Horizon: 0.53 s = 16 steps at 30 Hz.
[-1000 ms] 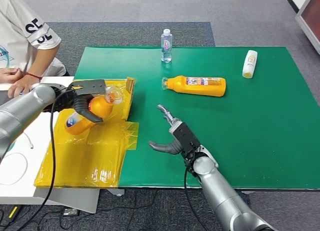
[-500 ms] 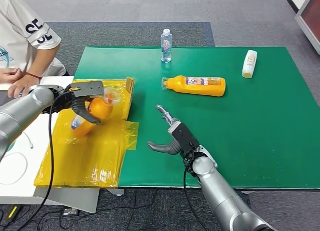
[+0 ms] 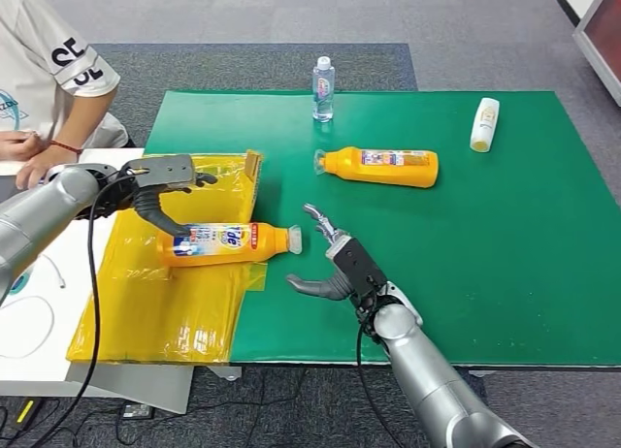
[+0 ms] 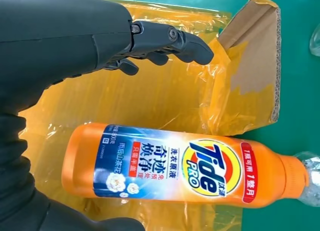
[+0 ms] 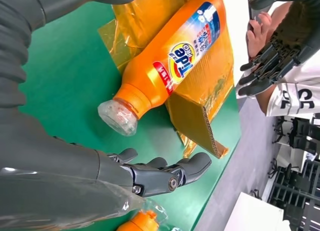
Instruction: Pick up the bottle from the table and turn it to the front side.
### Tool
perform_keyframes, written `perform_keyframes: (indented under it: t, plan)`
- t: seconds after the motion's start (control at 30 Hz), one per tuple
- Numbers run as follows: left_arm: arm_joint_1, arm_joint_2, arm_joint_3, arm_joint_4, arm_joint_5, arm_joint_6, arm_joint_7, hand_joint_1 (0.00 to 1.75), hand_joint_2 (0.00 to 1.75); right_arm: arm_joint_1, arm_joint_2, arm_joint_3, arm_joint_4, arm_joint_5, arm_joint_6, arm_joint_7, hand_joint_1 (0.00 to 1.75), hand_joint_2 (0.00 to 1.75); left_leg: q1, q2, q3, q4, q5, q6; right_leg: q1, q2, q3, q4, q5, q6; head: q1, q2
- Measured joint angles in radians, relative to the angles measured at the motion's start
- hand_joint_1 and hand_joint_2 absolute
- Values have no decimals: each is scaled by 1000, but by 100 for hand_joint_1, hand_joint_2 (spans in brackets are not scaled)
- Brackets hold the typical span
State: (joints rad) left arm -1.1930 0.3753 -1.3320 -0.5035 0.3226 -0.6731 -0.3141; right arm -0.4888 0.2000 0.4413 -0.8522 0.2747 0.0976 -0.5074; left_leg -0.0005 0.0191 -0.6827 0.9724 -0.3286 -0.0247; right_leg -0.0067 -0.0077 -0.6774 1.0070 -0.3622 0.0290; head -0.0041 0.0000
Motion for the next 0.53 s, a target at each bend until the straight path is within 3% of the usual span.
perform_keyframes:
  t: [0.2, 0.3, 0.43, 0.53]
  plan:
    - [8, 8, 21, -5, -20, 29, -28, 0, 175, -1, 0, 0, 0, -2, -2, 4, 0, 175, 0, 0, 0, 0, 0, 0, 0, 0, 0, 0, 0, 0, 0, 0]
    - [45, 12, 68, -41, -59, 163, -92, 0, 175, 6, -4, -6, -23, -35, 4, -4, 0, 175, 0, 0, 0, 0, 0, 0, 0, 0, -1, 0, 0, 0, 0, 0]
    - [213, 13, 258, -194, -189, 388, -136, 0, 175, 53, -35, -53, -139, -104, 40, -10, 0, 175, 0, 0, 0, 0, -1, 1, -1, 0, 0, -1, -1, 1, 0, 0]
    - [358, 8, 434, -347, -312, 445, -129, 0, 175, 95, -63, -109, -245, -117, 62, -7, 0, 175, 0, 1, 0, 0, -3, 1, -1, 1, -1, -1, -1, 1, 1, 0]
